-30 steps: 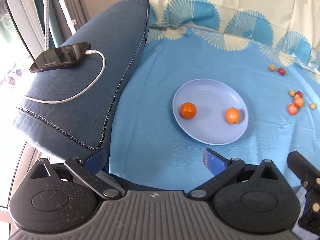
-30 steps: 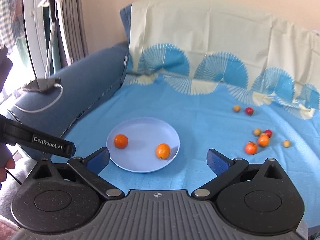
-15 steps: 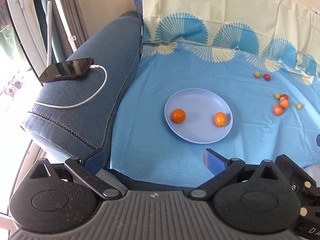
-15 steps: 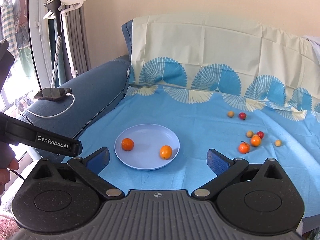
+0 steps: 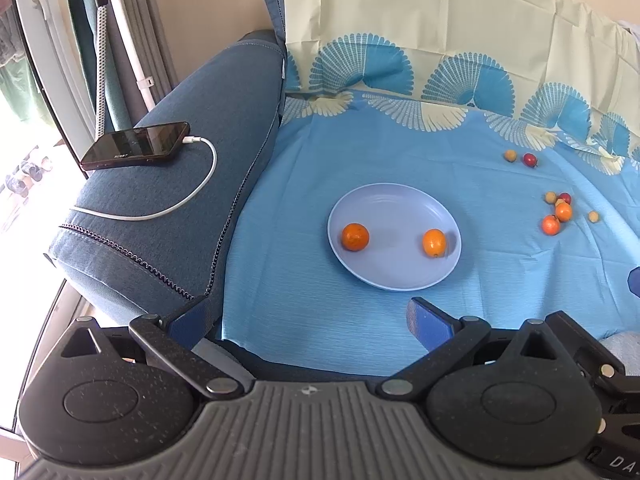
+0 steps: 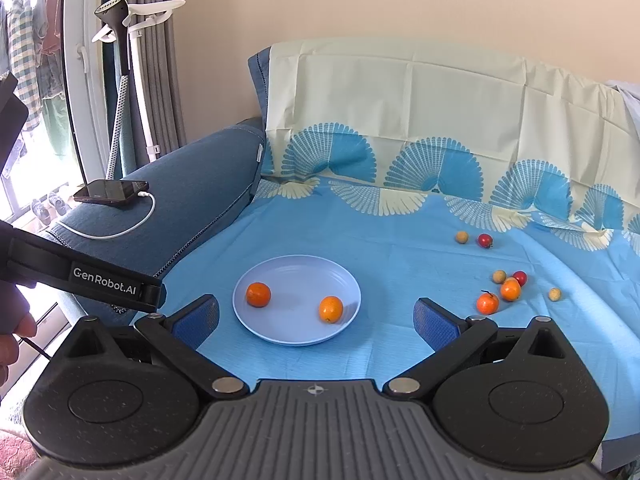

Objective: Organize fruits

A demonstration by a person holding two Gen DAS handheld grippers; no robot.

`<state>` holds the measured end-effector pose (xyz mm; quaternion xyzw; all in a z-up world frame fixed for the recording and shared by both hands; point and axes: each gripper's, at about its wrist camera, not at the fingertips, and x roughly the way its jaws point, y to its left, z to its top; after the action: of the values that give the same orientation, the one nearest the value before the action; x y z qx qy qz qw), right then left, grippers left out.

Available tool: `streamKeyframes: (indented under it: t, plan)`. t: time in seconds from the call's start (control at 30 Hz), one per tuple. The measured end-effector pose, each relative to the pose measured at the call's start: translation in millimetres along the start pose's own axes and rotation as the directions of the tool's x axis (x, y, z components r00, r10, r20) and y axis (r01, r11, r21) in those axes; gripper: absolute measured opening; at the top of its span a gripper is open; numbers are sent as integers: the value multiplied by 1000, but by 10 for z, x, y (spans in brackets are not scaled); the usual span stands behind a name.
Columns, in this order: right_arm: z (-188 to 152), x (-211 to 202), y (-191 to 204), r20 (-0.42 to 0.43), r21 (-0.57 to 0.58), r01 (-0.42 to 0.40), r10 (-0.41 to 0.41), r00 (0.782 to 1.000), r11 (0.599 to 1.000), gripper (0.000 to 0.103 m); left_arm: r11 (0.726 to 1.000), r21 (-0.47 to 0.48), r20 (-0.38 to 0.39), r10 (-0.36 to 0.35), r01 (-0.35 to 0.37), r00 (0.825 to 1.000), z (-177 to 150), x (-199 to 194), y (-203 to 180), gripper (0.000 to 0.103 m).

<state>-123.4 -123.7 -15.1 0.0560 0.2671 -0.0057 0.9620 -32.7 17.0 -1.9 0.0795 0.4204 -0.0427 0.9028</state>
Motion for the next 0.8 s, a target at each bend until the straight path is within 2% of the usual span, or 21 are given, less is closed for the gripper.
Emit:
streamKeyframes:
  t: [0.8]
  plan:
    - [-13, 143, 17, -36, -8, -8, 8, 999, 1000, 102, 1000, -9, -28, -1, 1, 1000, 62, 119, 52, 103]
